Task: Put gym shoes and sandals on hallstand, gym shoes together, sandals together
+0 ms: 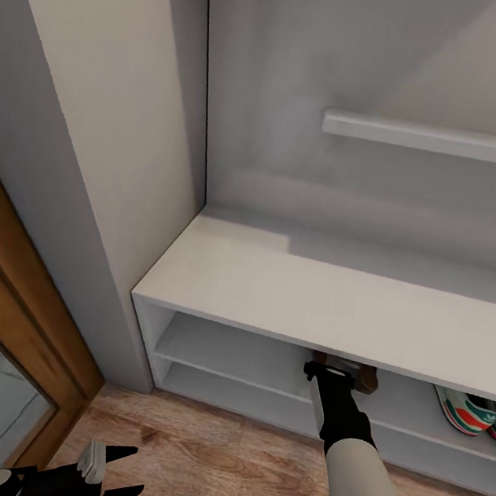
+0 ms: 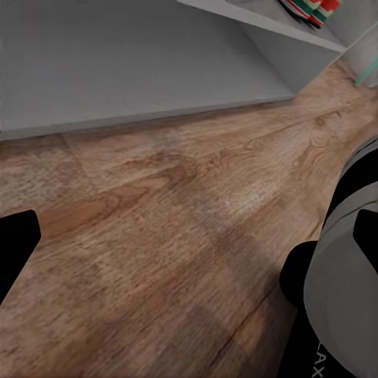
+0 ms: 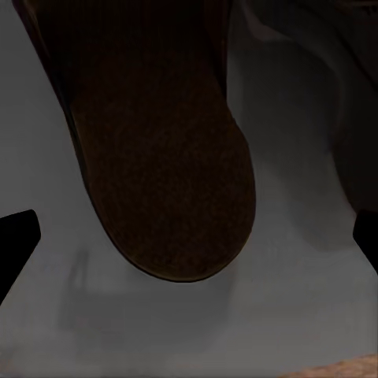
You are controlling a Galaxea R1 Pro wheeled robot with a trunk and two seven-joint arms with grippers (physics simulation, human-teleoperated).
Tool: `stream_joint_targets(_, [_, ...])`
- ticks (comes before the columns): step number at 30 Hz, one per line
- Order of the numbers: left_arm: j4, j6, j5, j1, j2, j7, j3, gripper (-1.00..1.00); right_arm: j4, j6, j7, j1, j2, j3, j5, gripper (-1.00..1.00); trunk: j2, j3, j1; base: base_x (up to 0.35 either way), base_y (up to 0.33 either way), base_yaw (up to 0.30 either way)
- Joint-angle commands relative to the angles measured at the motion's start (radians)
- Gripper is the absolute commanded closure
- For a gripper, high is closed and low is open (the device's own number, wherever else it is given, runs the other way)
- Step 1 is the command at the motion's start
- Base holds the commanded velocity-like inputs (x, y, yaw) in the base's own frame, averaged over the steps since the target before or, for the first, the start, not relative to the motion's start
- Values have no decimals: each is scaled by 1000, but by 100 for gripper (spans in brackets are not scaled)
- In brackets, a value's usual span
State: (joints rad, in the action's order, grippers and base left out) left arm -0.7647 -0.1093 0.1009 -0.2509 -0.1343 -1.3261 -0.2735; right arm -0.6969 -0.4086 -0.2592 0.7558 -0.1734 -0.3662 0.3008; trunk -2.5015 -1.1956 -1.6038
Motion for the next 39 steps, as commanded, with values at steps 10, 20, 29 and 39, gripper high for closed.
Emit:
stream_joint_targets(10, [-1,-10,8,-1,1,-3,-4,-100,-1,-6,1,1,-1,-3,8,-100,0,-1,0,0,0,0])
stream_joint_targets(20, [-1,-10,8,-1,1,-4,-3,-100,3,-6,1,1,-1,-3,8,-100,0,-1,0,-52,0,0])
stream_joint_targets(29, [-1,-10,7,-1,1,-4,-3,-100,5,-7,2,1,-1,-3,8,-100,0,-1,0,-314,0,0])
stream_joint_targets(39, [-1,-10,6,-1,1,-4,-3,-100,5,-7,3,1,-1,-3,8,-100,0,-1,0,-334,0,0])
